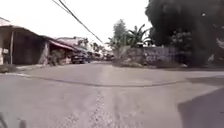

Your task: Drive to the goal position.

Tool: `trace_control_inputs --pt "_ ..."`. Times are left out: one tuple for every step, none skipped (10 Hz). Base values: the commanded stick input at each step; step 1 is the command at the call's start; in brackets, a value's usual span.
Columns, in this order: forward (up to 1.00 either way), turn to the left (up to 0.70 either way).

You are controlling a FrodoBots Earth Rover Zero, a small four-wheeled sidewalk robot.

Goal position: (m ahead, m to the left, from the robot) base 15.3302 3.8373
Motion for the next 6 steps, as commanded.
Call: trace_control_inputs --pt "0.70 0.00" --pt "0.70 0.00" --pt "0.70 0.00" --pt "0.70 0.00" --pt "0.70 0.00" --pt "0.70 0.00"
